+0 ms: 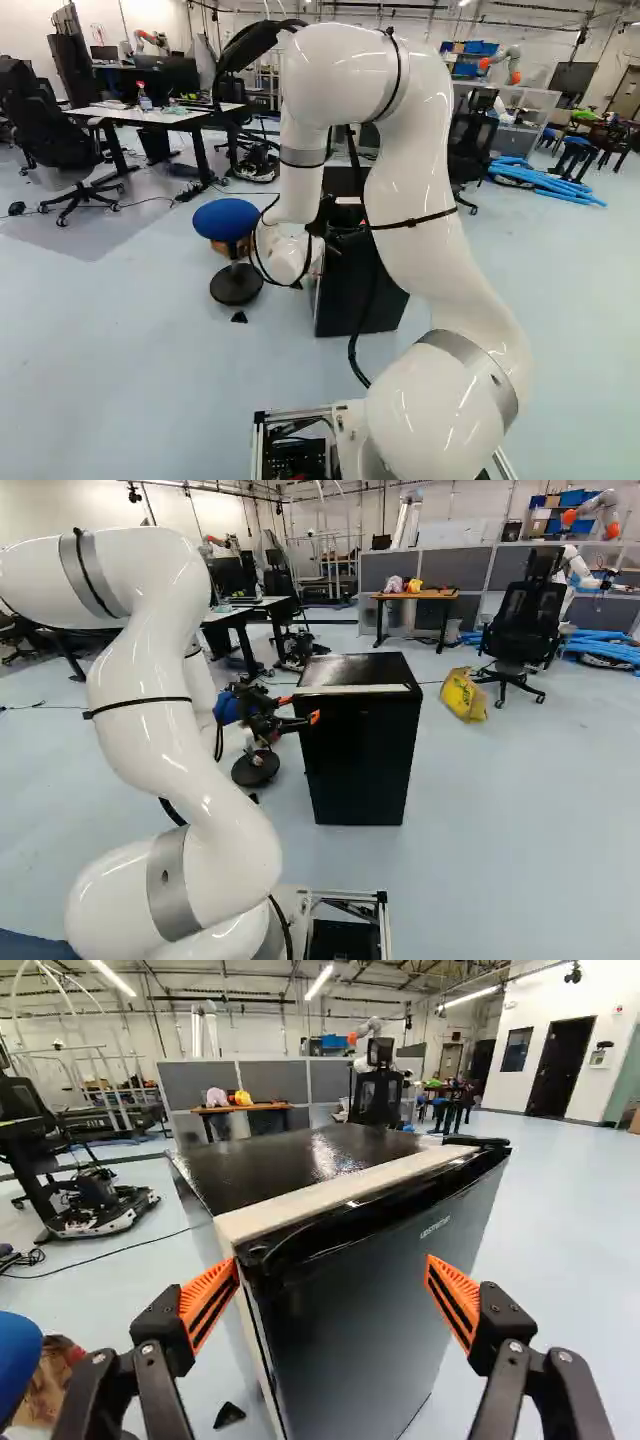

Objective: Grab a drink from the fridge

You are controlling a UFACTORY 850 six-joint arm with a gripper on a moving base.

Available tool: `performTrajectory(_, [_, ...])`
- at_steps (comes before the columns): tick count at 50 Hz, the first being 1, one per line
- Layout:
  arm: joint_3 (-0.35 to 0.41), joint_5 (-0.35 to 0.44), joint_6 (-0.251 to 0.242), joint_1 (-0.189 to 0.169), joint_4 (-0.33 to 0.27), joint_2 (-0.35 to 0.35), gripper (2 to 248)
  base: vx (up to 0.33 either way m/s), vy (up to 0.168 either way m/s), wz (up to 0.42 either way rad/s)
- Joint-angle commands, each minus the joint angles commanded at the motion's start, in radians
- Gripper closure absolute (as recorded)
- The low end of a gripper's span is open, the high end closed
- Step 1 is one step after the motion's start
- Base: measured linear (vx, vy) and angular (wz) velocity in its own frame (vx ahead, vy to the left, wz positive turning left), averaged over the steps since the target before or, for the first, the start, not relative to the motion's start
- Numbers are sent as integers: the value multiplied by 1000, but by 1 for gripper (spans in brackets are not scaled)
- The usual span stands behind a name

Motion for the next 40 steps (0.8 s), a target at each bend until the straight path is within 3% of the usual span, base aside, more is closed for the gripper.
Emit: performTrajectory(40, [-34, 0, 0, -9, 6, -19, 3, 0, 0, 0])
